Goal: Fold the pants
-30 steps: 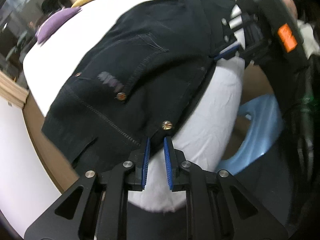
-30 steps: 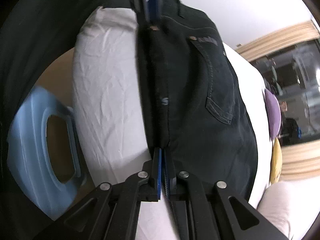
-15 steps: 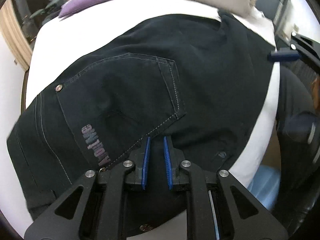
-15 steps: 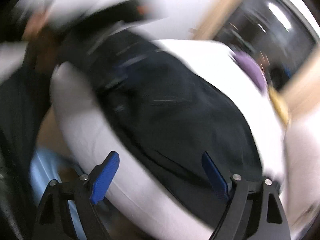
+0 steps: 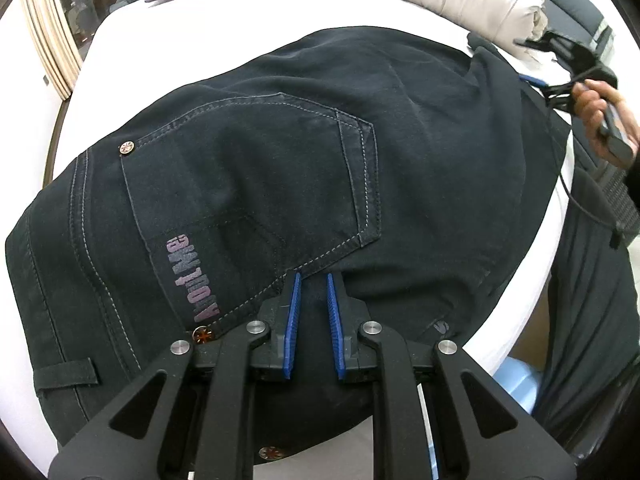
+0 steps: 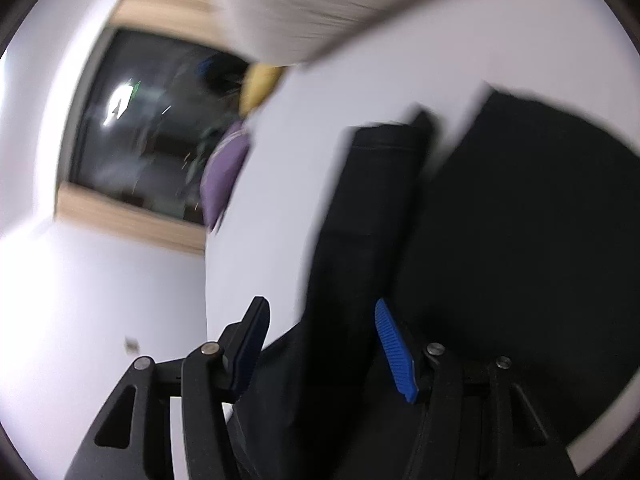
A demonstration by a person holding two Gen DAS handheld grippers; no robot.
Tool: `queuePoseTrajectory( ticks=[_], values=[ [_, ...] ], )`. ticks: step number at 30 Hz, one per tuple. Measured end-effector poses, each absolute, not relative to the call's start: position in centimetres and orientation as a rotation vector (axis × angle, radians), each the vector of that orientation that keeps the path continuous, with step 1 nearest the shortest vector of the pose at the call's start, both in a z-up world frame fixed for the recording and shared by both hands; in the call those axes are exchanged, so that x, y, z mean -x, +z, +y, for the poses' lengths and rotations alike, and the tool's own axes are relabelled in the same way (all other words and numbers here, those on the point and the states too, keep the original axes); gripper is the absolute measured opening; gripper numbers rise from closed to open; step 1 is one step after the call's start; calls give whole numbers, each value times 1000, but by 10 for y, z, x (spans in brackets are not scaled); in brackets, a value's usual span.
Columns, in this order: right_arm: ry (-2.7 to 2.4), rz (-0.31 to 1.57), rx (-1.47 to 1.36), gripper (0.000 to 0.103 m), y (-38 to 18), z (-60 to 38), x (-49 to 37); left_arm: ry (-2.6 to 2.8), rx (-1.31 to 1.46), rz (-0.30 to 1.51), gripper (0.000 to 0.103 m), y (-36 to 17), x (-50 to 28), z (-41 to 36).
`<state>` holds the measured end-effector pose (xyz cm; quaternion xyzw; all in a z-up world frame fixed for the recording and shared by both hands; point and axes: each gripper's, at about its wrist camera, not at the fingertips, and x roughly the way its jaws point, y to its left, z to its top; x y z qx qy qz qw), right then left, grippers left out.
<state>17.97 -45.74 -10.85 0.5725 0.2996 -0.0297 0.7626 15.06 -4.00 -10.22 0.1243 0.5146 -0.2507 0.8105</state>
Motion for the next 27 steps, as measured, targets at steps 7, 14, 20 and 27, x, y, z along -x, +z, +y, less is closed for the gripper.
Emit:
queuePoseTrajectory(
  ticks=[7, 14, 20, 27],
  values=[
    [-106, 725, -1242, 57, -119, -445, -219, -518, -284, 1120, 14, -102, -155, -51],
    [-26, 686, -836, 87, -9, -415, -271, -508, -290, 1133, 14, -100, -158, -61],
    [-124, 645, -979, 84, -32, -448, -230, -515, -265, 1125, 14, -103, -159, -57],
    [-77, 649, -1195, 66, -86, -459, -226, -520, -271, 1124, 13, -104, -160, -51]
  ],
)
